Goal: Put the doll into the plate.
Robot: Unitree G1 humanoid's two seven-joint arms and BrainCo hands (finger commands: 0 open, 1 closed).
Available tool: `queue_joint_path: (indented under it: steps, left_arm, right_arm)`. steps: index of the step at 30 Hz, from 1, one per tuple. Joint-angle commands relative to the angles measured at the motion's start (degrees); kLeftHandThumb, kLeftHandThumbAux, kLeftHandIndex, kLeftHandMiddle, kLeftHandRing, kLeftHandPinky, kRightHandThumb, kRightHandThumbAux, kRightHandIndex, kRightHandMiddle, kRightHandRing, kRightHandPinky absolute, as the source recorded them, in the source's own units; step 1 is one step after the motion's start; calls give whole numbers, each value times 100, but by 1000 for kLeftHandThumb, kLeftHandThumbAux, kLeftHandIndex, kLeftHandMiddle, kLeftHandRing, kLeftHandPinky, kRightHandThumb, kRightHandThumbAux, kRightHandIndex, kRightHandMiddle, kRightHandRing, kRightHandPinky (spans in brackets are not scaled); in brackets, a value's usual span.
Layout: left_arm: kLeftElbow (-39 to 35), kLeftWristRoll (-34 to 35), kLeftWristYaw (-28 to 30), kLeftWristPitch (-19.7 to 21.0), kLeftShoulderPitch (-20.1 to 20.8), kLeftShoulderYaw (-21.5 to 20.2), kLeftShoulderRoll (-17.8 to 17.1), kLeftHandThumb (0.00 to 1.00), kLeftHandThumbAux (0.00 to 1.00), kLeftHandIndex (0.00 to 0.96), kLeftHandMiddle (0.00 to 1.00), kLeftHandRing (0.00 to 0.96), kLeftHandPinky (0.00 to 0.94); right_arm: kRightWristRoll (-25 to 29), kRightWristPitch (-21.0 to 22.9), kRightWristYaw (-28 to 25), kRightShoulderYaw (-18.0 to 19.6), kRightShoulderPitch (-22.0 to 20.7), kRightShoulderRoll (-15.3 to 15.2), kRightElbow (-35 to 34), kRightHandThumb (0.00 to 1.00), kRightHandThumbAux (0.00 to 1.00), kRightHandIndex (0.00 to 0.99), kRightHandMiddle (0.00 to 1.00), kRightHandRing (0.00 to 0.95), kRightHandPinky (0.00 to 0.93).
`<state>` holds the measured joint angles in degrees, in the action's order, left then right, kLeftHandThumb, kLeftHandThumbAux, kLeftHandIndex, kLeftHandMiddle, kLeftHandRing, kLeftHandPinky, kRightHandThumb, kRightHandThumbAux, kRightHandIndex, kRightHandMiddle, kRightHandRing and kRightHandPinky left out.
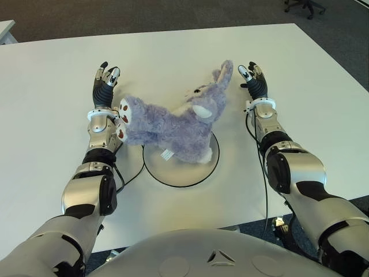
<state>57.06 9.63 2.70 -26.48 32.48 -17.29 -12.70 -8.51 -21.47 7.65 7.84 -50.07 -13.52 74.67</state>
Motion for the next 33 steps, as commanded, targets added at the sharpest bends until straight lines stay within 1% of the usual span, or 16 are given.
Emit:
queue_joint_path:
  steps: [1,10,24,33]
  left_arm:
    - [242,27,56,115,-389,-7,118,0,456,69,199,169,54]
    - [252,42,36,160,-372,-20,112,0,460,81,200,173,75]
    - [255,28,-31,172,-371,-17,138,0,482,90,210,181,82]
    - [274,15,17,156,-377,0,127,0,468,88,190,161,51]
  right_arm:
    - [10,176,58,-5,301,85,191,0,379,0,0,0,0]
    - [-49,170,117,-55,339,90,200,0,375,0,0,0,0]
    - [-3,233,-1,-19,382,85,224,0,373,0,0,0,0]
    - [38,265,-28,40,430,103,242,0,376,0,0,0,0]
